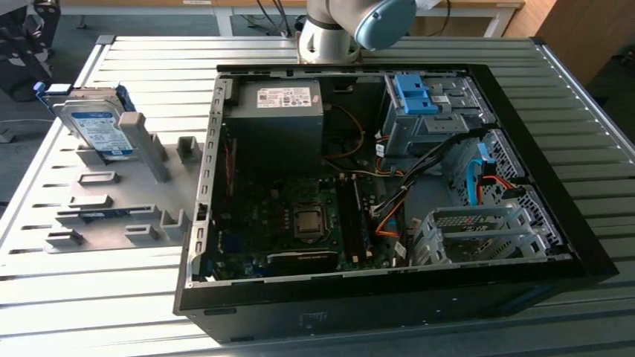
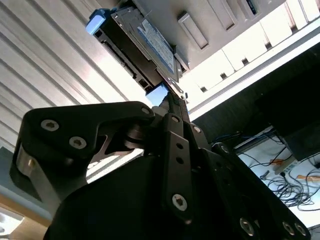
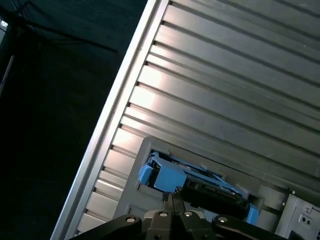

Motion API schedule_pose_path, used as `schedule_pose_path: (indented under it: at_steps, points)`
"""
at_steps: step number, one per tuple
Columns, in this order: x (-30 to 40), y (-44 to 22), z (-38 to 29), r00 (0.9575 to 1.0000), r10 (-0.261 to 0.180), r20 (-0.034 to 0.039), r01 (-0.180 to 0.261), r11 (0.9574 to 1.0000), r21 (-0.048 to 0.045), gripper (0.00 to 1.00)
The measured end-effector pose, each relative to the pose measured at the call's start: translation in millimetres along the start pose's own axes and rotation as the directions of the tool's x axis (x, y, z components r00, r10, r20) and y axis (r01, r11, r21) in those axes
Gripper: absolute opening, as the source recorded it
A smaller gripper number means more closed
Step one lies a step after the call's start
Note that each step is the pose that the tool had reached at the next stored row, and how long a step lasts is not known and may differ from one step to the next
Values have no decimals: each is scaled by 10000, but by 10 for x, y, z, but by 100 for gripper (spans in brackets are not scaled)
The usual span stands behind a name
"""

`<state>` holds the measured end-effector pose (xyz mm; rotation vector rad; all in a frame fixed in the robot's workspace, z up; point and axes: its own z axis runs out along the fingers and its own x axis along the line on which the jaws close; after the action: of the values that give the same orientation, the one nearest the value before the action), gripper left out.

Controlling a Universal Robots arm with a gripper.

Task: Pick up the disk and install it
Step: 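Pick up the disk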

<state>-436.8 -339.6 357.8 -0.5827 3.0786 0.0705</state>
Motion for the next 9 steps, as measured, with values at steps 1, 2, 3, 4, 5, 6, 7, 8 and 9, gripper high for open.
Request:
schedule_pose_path:
  at_steps: [1,2,3,4,5,6,7,8,9]
  points:
    - [0,0,1,9999,-144,-6,144,9999,-3,11]
    - [0,0,3,9996,-294,-12,294,9996,-5,11]
    - [0,0,4,9990,-449,-19,449,9990,-8,11]
    - [0,0,6,9981,-616,-26,616,9981,-11,11]
    - [0,0,7,9970,-779,-33,779,9970,-14,11]
    - [0,0,7,9956,-936,-40,936,9956,-17,11]
    - [0,0,8,9940,-1094,-46,1094,9940,-20,11]
    - [0,0,9,9924,-1231,-51,1231,9924,-23,11]
    - [1,0,9,9910,-1335,-54,1335,9911,-25,11]
